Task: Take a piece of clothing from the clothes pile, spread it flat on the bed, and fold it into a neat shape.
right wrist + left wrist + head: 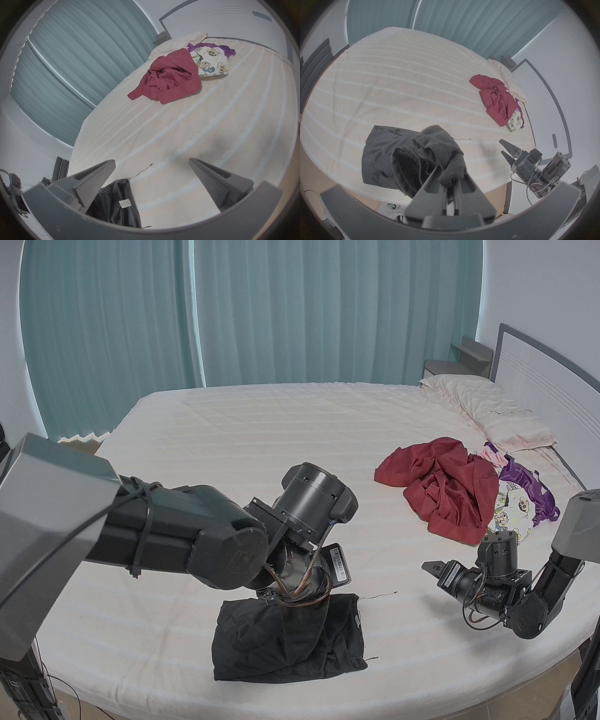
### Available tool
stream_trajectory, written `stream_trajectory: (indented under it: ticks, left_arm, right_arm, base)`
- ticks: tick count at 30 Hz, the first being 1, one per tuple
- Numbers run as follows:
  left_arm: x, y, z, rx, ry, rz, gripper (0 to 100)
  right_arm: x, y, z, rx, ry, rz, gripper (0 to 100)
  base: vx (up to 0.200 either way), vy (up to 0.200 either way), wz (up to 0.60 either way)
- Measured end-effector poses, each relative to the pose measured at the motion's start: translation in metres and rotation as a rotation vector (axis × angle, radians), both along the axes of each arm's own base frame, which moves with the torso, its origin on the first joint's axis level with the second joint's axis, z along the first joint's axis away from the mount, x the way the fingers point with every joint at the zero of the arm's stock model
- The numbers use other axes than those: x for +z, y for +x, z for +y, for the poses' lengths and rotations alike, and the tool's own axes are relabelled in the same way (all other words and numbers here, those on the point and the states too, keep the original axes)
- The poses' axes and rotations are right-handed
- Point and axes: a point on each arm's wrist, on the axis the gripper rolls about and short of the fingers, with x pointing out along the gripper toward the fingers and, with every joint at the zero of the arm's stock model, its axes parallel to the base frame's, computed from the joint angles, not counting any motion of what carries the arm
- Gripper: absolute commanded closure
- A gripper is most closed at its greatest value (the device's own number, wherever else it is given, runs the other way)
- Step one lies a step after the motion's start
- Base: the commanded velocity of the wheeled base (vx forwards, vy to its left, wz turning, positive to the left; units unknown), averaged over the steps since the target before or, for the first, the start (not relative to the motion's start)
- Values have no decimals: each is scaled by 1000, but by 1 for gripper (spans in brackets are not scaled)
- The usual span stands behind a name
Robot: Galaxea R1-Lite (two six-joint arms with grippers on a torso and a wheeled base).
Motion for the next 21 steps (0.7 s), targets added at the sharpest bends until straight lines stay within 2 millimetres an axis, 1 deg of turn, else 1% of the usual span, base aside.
stream_trajectory:
  ticks: [2, 3, 15, 21]
  left_arm:
    - [-1, 0, -3, -8, -3, 1, 100]
    - [-1, 0, -4, -12, -6, 3, 0]
    - [0, -6, -12, -44, -17, 3, 0]
    - [2, -9, -10, -26, -22, 14, 0]
  right_arm:
    - [1, 0, 0, 0, 0, -1, 0]
    - [1, 0, 0, 0, 0, -2, 0]
    - [0, -2, 4, 16, 2, 0, 0]
    - [-2, -4, 6, 21, 0, 10, 0]
  base:
    - [0, 0, 0]
    - [0, 0, 0]
    - [0, 0, 0]
    - [0, 0, 0]
